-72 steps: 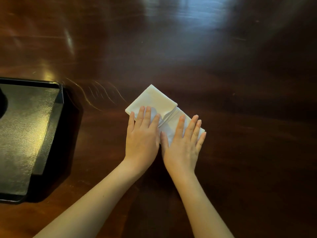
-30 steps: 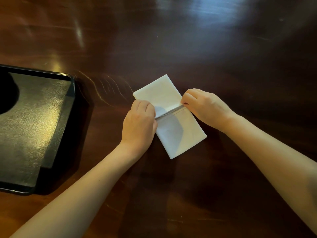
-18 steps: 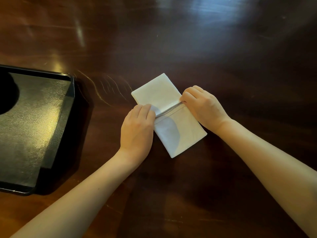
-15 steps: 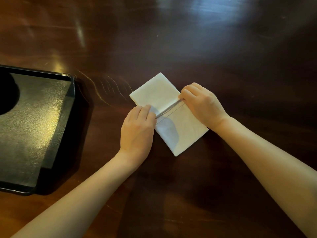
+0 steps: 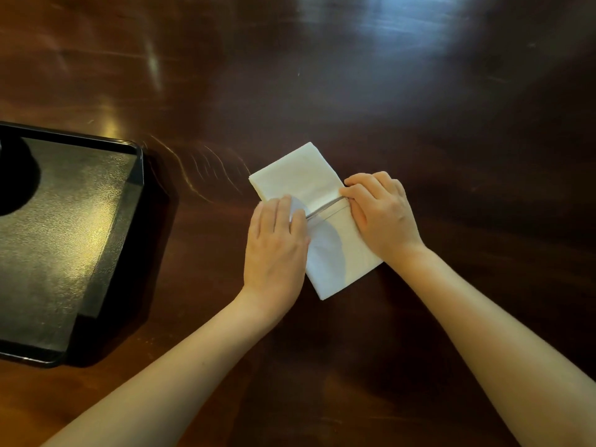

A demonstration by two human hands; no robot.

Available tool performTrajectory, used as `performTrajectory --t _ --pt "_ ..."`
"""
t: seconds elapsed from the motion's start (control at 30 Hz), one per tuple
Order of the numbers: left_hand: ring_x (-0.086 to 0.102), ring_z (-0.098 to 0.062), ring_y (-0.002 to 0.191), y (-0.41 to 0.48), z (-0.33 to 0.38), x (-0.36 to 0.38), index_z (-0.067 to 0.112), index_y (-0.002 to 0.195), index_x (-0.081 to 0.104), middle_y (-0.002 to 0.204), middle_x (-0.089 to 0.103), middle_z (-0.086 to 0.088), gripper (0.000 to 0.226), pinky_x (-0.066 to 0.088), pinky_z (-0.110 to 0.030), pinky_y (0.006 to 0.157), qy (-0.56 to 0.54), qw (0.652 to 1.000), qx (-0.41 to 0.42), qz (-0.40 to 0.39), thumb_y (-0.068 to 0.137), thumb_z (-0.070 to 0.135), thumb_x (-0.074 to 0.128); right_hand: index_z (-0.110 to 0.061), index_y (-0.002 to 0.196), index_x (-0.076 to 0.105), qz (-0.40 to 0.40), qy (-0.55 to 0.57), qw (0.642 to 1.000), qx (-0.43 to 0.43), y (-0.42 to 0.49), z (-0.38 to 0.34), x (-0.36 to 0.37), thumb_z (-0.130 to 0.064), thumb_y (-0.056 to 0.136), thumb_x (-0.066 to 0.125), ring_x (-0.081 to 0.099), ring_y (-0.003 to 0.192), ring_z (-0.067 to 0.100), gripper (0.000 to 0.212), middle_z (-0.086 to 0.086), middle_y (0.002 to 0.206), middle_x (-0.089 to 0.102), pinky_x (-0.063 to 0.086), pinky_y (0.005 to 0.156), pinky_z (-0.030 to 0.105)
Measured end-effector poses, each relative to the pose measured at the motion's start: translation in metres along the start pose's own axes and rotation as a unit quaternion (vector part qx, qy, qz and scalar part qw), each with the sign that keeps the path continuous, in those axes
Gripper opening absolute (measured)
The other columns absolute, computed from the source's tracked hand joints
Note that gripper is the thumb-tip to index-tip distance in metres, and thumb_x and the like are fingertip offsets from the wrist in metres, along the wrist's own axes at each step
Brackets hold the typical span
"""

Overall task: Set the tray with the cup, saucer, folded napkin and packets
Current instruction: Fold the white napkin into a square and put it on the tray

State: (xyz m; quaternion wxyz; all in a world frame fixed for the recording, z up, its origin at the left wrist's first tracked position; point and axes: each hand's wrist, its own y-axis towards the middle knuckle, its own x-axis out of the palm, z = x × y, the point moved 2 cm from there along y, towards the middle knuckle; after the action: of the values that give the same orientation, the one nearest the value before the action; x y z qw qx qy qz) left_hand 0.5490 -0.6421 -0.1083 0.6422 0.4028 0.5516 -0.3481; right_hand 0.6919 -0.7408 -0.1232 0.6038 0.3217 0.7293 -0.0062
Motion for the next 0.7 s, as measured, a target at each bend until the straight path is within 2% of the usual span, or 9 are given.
performTrajectory --t 0.07,0.17,0.23,0.3,0.37,0.4,0.47,0.57,0.7 --pt "0.059 -0.030 0.108 -0.006 -0.001 0.006 0.005 0.115 0.061 0.116 0.063 -0.013 0.034 0.045 -0.040 0.099 -0.010 0.999 0.031 0.016 0.083 0.014 0.067 -0.008 0.089 0.068 -0.001 -0.026 0.999 0.022 -0.005 -0.005 0.001 -0.014 0.089 0.047 0.061 0.086 0.029 0.021 0.008 0.098 0.068 0.044 0.074 0.038" --pt "0.061 -0.028 0.107 -0.008 -0.011 0.009 0.003 0.118 0.062 0.115 0.066 -0.012 0.034 0.048 -0.037 0.095 -0.069 0.995 0.053 0.039 0.089 0.017 0.051 -0.006 0.092 0.068 -0.007 -0.006 0.998 0.063 -0.011 -0.009 -0.004 -0.013 0.088 0.044 0.062 0.093 0.030 0.025 0.010 0.104 0.068 0.047 0.078 0.041" --pt "0.059 -0.026 0.107 -0.005 -0.019 0.010 0.004 0.117 0.063 0.115 0.066 -0.010 0.034 0.051 -0.038 0.090 -0.128 0.989 0.057 0.044 0.091 0.020 0.049 -0.007 0.102 0.067 -0.024 0.037 0.995 0.087 -0.009 -0.011 -0.013 -0.016 0.090 0.043 0.058 0.108 0.030 0.028 0.011 0.117 0.064 0.045 0.091 0.045" --pt "0.055 -0.022 0.106 -0.004 -0.026 0.013 0.006 0.117 0.064 0.116 0.066 -0.008 0.033 0.050 -0.038 0.088 -0.163 0.983 0.067 0.047 0.092 0.022 0.049 -0.009 0.126 0.055 -0.114 0.045 0.991 0.053 -0.008 -0.019 -0.017 -0.029 0.094 0.038 0.040 0.131 0.025 0.042 0.007 0.141 0.048 0.028 0.110 0.042" --pt "0.056 -0.022 0.105 -0.004 -0.030 0.014 0.008 0.117 0.064 0.117 0.066 -0.007 0.032 0.048 -0.037 0.088 -0.163 0.983 0.073 0.050 0.093 0.023 0.049 -0.014 0.146 0.024 -0.242 0.010 0.970 -0.007 -0.016 -0.022 -0.013 -0.043 0.095 0.021 0.010 0.145 0.016 0.059 0.002 0.156 0.017 0.007 0.118 0.037" --pt "0.058 -0.023 0.105 -0.004 -0.030 0.013 0.008 0.117 0.064 0.117 0.066 -0.006 0.032 0.047 -0.037 0.089 -0.153 0.984 0.080 0.054 0.093 0.023 0.050 -0.018 0.149 0.009 -0.286 -0.005 0.958 -0.016 -0.022 -0.021 -0.010 -0.047 0.094 0.012 -0.003 0.145 0.012 0.062 -0.002 0.157 0.002 0.000 0.119 0.036" --pt "0.061 -0.024 0.105 -0.004 -0.031 0.013 0.009 0.118 0.064 0.118 0.066 -0.006 0.030 0.046 -0.039 0.092 -0.131 0.985 0.093 0.066 0.092 0.022 0.053 -0.023 0.147 -0.008 -0.317 -0.028 0.948 0.002 -0.033 -0.013 -0.006 -0.050 0.092 0.003 -0.016 0.142 0.007 0.062 -0.007 0.155 -0.014 -0.010 0.117 0.032" --pt "0.061 -0.023 0.110 -0.006 -0.033 0.014 0.012 0.122 0.062 0.122 0.065 -0.005 0.032 0.042 -0.043 0.102 -0.104 0.987 0.106 0.066 0.092 0.020 0.054 -0.024 0.145 -0.016 -0.331 -0.043 0.942 0.018 -0.036 -0.010 -0.008 -0.050 0.092 0.001 -0.021 0.141 0.005 0.060 -0.009 0.153 -0.021 -0.016 0.114 0.029" --pt "0.055 -0.022 0.121 -0.010 -0.037 0.017 0.013 0.130 0.055 0.132 0.059 -0.006 0.038 0.032 -0.044 0.109 -0.084 0.988 0.124 0.027 0.093 0.020 0.048 -0.023 0.144 -0.019 -0.346 -0.045 0.937 0.008 -0.037 -0.013 -0.013 -0.057 0.088 -0.001 -0.023 0.140 0.008 0.068 -0.006 0.154 -0.022 -0.015 0.114 0.031"
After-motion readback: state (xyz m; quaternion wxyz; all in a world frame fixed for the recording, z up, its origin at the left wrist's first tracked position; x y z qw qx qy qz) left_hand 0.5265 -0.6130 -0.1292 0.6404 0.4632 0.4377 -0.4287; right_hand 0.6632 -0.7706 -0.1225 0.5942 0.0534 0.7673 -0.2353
